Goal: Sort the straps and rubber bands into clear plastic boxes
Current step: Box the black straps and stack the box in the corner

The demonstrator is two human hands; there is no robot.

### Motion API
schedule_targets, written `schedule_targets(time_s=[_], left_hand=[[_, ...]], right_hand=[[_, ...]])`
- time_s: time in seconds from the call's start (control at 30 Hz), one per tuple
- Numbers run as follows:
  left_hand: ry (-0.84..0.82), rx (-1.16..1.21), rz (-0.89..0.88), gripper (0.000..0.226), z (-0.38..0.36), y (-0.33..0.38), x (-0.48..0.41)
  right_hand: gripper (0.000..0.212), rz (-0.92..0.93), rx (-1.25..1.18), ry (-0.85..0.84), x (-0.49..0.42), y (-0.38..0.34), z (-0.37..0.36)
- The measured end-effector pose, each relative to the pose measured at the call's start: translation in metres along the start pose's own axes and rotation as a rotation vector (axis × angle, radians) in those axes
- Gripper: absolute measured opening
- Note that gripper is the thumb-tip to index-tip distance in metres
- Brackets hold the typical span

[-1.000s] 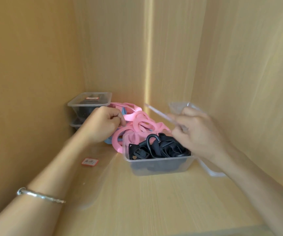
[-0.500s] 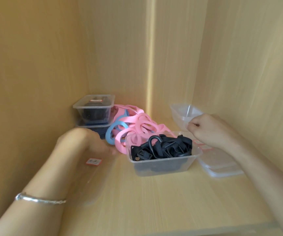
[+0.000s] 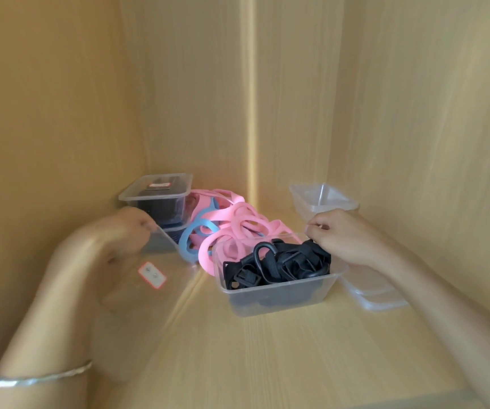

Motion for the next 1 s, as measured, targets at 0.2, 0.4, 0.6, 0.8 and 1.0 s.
schedule_targets(time_s=[0.2,0.4,0.6,0.8,1.0], left_hand=[[0.395,0.397,-0.195,0.049,0.044,0.003,0.005],[0.353,0.885,-0.373,0.035,0.046,0.033,0.019],[0.115,0.699,-0.533,0.012,0.013,0.103,0.004],[0.044,0.289,-0.712,0.014,-0.026,0.185,-0.001],[0.026,0.112,-0.735,0.023,-0.056,0.21,0.0]], right_hand=[[0.023,-0.003,-0.093,-0.023,-0.012,0.007,0.0],[0.035,0.015,-0.101,-0.053,-0.032,0.005,-0.011],[0.03,0.051,-0.301,0.071,-0.031,0.019,-0.018],[0.041,-0.026,-0.54,0.143,-0.032,0.032,-0.013],[0.063,-0.078,-0.596,0.06,-0.041,0.036,-0.014]])
Point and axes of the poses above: each hand's wrist, its own x-axis away from the middle knuckle, its own z-axis out of the back of the hand, y = z × x, the point moved 5 cm from there along -x, towards the middle knuckle, and after that the axes turned 10 degrees about -x, right-handed, at the moved point
